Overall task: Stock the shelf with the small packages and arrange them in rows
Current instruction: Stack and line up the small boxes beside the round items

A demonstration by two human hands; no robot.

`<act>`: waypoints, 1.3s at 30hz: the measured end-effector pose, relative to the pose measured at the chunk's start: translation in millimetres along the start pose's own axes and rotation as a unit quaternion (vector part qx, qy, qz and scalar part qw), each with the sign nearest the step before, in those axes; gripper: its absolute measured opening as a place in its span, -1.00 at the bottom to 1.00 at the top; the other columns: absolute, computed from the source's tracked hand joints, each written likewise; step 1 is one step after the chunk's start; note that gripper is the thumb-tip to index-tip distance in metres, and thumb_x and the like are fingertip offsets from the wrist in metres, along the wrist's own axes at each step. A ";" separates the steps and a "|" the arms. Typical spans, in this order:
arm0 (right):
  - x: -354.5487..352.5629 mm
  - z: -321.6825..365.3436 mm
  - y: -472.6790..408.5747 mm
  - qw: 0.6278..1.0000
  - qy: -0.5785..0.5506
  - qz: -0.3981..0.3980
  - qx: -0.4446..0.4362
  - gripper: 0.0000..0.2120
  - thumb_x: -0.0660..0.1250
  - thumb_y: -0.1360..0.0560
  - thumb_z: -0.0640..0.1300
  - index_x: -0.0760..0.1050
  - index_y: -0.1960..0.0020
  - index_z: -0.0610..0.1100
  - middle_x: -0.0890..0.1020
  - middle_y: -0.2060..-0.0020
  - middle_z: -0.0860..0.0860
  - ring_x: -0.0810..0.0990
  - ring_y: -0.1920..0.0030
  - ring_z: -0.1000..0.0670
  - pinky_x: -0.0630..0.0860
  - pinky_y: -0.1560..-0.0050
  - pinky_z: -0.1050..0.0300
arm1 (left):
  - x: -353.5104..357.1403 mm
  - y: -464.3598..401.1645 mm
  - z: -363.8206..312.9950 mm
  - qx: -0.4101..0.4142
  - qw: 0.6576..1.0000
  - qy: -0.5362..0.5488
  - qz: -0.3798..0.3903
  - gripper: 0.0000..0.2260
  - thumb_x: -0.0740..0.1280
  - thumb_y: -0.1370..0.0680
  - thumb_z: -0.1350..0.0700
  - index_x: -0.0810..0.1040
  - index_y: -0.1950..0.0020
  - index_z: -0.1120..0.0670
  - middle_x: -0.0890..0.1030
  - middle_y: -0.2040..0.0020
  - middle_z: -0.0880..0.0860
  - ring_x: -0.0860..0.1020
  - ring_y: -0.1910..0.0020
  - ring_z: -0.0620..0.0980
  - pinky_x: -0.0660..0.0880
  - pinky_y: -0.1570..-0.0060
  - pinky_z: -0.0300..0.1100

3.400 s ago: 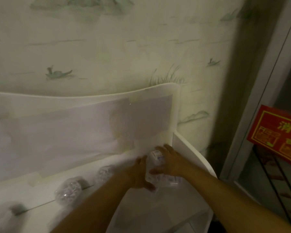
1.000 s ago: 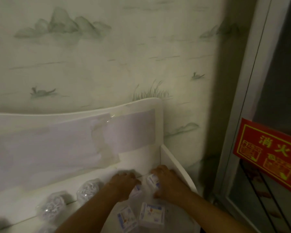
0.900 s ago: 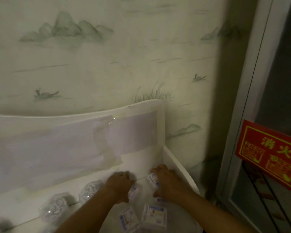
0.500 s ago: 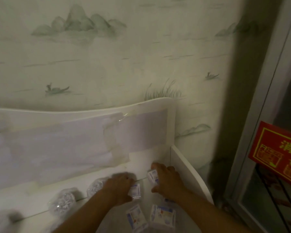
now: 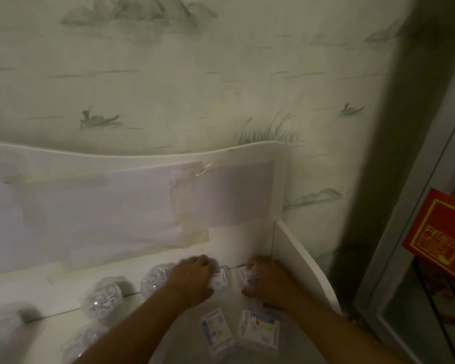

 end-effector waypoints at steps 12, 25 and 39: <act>-1.8 4.2 -10.9 0.998 0.063 -0.030 0.006 -0.46 0.41 -0.36 0.11 0.41 -0.29 0.00 0.44 -0.31 0.01 0.37 -0.31 -0.11 0.37 -0.29 0.03 | -1.2 -8.3 1.2 -0.032 0.999 -0.003 0.018 -0.57 0.34 -0.50 -0.03 0.41 -0.36 -0.02 0.43 -0.37 0.03 0.44 -0.30 0.09 0.41 -0.22 -0.04; -12.1 23.8 15.0 0.990 0.089 0.101 -0.049 -0.51 0.34 -0.50 0.08 0.41 -0.38 -0.05 0.46 -0.36 -0.04 0.44 -0.32 -0.06 0.37 -0.27 0.09 | -18.2 12.6 -46.7 0.032 0.994 0.008 0.105 -0.57 0.23 -0.56 -0.12 0.31 -0.43 -0.16 0.40 -0.41 -0.03 0.42 -0.34 0.05 0.39 -0.31 -0.03; 0.3 -1.6 45.6 0.987 0.090 0.125 -0.039 -0.54 0.37 -0.41 0.08 0.48 -0.27 -0.01 0.52 -0.27 0.02 0.53 -0.20 -0.04 0.50 -0.17 0.05 | 18.6 57.0 -32.0 0.014 0.976 -0.048 0.214 -0.33 0.47 -0.43 -0.03 0.23 -0.47 -0.14 0.41 -0.40 -0.01 0.44 -0.34 0.03 0.41 -0.25 -0.07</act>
Point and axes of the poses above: each hand's wrist, its own y-axis away from the middle knuckle, its own x-axis out of the palm, z = x × y, the point moved 9 cm from there along -y, towards the middle knuckle
